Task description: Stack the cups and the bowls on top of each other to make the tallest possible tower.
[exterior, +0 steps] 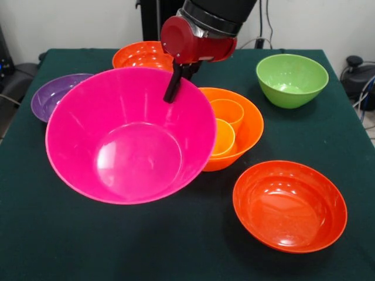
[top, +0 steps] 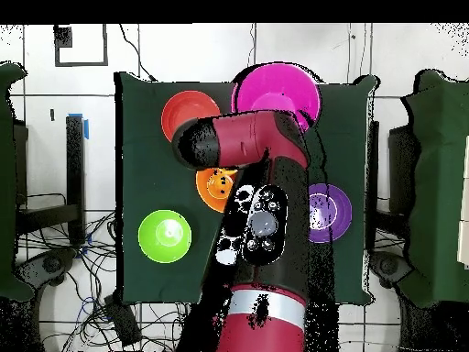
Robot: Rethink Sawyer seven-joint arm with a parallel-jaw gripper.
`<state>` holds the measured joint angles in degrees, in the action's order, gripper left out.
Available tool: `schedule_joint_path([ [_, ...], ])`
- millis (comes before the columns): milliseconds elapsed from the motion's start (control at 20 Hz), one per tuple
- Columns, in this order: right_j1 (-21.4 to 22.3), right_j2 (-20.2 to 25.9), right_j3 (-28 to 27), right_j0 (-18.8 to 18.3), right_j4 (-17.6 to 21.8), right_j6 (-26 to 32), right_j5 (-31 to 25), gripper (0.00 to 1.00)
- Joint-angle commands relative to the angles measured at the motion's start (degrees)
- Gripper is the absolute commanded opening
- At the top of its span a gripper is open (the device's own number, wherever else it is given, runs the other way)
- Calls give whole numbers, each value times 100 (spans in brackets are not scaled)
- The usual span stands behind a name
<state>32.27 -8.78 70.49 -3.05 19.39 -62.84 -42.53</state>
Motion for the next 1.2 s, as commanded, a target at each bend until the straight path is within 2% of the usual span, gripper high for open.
schedule_joint_path([
  [50, 247, 57, 817, 164, -218, -1173, -463, 0],
  [500, 499, -271, 1414, 450, -428, -1457, -341, 0],
  [1200, 600, -567, 1938, 813, -599, -2057, -177, 0],
])
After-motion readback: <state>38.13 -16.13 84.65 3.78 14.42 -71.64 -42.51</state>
